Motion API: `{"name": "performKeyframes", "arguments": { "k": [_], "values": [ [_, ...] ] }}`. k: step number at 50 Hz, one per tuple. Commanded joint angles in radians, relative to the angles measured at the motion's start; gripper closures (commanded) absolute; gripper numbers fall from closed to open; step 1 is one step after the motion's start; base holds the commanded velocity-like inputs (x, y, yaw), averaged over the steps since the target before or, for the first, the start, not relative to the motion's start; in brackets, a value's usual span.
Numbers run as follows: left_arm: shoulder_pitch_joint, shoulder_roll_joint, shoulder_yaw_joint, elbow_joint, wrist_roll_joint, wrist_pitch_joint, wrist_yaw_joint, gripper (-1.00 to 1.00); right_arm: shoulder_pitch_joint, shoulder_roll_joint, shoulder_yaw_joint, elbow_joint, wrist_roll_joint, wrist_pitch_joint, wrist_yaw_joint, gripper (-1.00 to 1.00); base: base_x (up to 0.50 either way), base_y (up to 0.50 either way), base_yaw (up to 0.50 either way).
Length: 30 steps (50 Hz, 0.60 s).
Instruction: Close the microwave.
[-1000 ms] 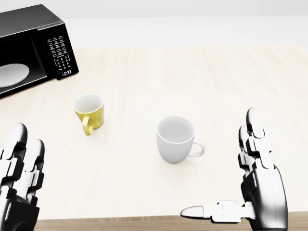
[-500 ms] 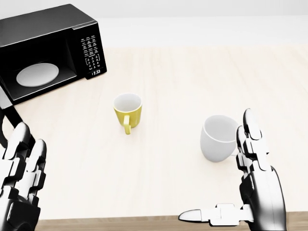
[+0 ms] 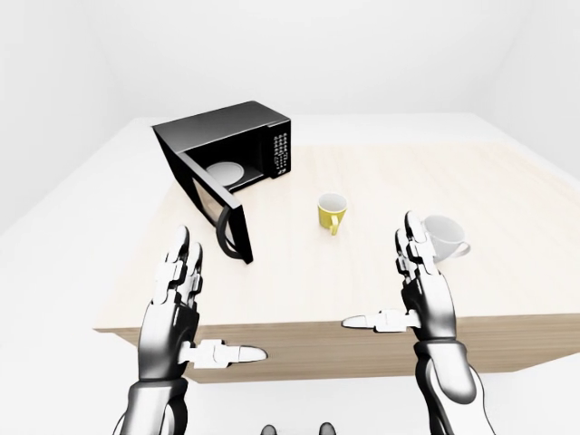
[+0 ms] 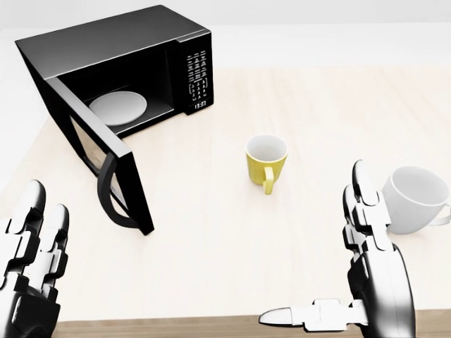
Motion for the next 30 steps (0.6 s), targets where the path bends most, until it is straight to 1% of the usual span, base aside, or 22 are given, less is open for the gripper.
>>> {"name": "performKeyframes", "arguments": {
  "k": [1, 21, 24, 26, 30],
  "values": [
    [0.000, 0.001, 0.000, -0.003, -0.001, 0.004, 0.000, -1.00, -0.001, -0.001, 0.003, -0.001, -0.002, 0.002, -0.002, -1.00, 0.00, 0.50, 0.00],
    [-0.001, 0.001, -0.001, 0.001, 0.003, 0.003, 0.002, -1.00, 0.001, -0.002, 0.008, 0.005, -0.006, -0.004, -0.005, -1.00, 0.00, 0.50, 0.00],
    [-0.003, 0.001, 0.000, 0.008, 0.003, -0.001, 0.001, -1.00, 0.000, -0.003, 0.010, 0.011, -0.007, -0.009, -0.005, -1.00, 0.00, 0.50, 0.00],
    [-0.002, 0.001, 0.000, 0.010, 0.004, -0.004, 0.001, -1.00, 0.000, -0.003, 0.011, 0.007, -0.007, -0.004, -0.005, -1.00, 0.00, 0.50, 0.00],
    [-0.001, 0.001, -0.001, 0.005, 0.004, 0.000, 0.002, -1.00, 0.003, -0.003, 0.011, 0.003, -0.006, -0.005, -0.005, -1.00, 0.00, 0.50, 0.00]
  ]
}}
